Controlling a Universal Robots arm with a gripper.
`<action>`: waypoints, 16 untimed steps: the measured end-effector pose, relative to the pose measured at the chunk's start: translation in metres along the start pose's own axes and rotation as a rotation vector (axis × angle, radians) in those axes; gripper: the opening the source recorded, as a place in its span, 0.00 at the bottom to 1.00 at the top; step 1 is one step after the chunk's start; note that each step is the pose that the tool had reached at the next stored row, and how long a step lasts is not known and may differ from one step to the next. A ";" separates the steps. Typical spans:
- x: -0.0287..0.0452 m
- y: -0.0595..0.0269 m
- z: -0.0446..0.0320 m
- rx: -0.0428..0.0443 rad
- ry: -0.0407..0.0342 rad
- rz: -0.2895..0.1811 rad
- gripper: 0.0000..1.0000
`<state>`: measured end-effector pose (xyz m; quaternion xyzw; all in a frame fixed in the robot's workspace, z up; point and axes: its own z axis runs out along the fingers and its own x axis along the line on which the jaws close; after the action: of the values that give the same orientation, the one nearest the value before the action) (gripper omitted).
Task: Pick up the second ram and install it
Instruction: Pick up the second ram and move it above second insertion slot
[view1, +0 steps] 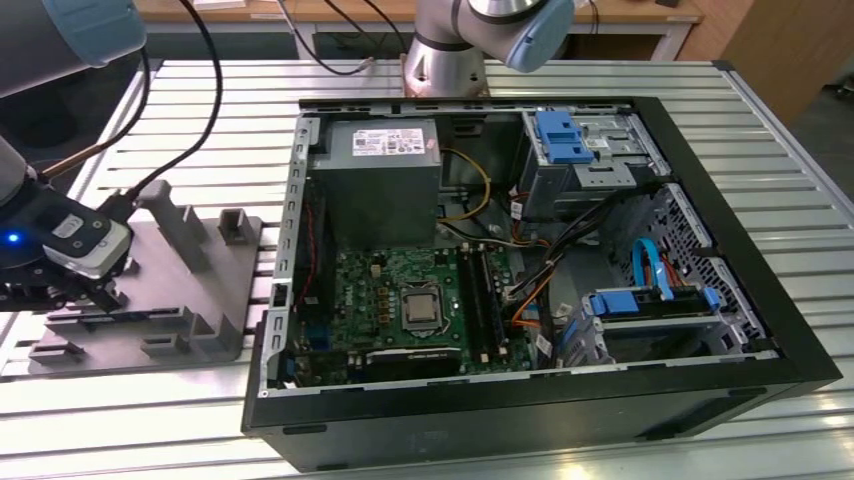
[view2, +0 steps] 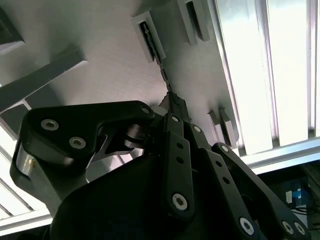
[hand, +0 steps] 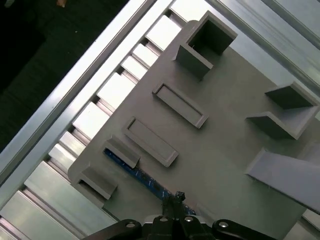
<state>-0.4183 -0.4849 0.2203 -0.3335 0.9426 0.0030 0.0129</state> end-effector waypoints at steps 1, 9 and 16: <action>0.0000 0.0000 0.0000 -0.0002 0.0000 -0.008 0.10; 0.0000 0.0000 0.0000 -0.0018 -0.0002 -0.070 0.10; 0.0000 0.0000 0.0000 -0.0033 -0.0004 -0.125 0.10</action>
<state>-0.4184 -0.4849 0.2203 -0.3917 0.9200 0.0038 0.0127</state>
